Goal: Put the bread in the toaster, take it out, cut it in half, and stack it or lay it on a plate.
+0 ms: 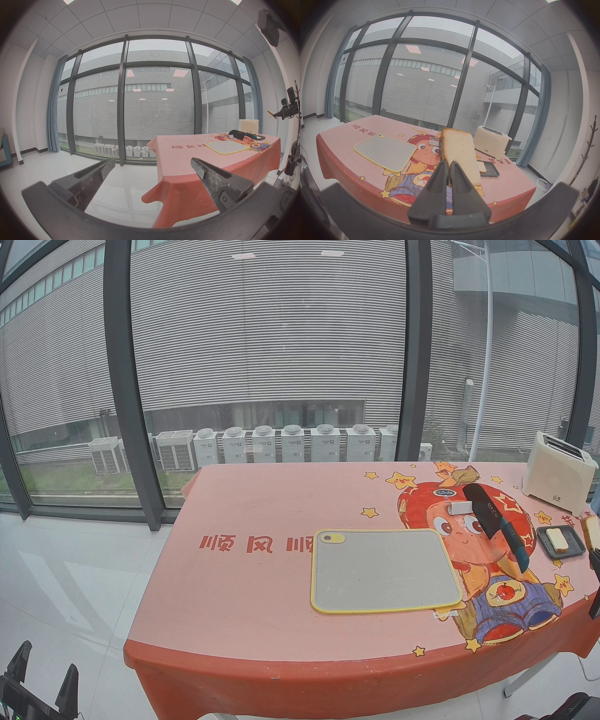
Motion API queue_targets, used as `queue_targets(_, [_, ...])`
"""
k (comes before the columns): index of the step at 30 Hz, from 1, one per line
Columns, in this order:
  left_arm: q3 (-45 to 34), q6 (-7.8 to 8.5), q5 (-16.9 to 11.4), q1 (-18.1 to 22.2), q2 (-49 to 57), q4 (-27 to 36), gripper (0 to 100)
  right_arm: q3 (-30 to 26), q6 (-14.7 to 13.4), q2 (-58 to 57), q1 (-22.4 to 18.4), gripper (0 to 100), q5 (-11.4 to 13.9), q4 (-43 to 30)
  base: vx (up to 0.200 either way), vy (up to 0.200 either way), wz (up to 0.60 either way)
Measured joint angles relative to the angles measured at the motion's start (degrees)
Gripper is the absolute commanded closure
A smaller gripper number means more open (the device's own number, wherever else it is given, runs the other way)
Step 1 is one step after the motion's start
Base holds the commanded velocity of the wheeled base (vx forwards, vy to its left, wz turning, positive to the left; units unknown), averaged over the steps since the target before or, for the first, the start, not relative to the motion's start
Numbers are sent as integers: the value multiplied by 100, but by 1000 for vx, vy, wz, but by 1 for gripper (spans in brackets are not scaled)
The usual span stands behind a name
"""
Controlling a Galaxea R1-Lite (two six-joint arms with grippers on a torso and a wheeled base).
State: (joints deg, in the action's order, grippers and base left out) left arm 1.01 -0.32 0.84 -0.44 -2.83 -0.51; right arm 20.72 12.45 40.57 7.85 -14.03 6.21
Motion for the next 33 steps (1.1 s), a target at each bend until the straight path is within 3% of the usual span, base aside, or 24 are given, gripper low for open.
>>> queue_targets(3, [0,-1,-2,0,0,0,0,0,0,-6,-9,100,123,0,0,-200,0])
queue_targets(16, [0,0,-2,0,0,0,0,-9,-16,-26,-15,100,169,-29,0,-200,0])
queue_targets(26, [0,11,-5,0,0,0,0,-35,-33,-30,-15,100,486,-38,0,-200,0])
queue_targets(33, [0,18,0,0,0,0,0,-69,-35,-22,-15,100,567,-27,0,-171,0])
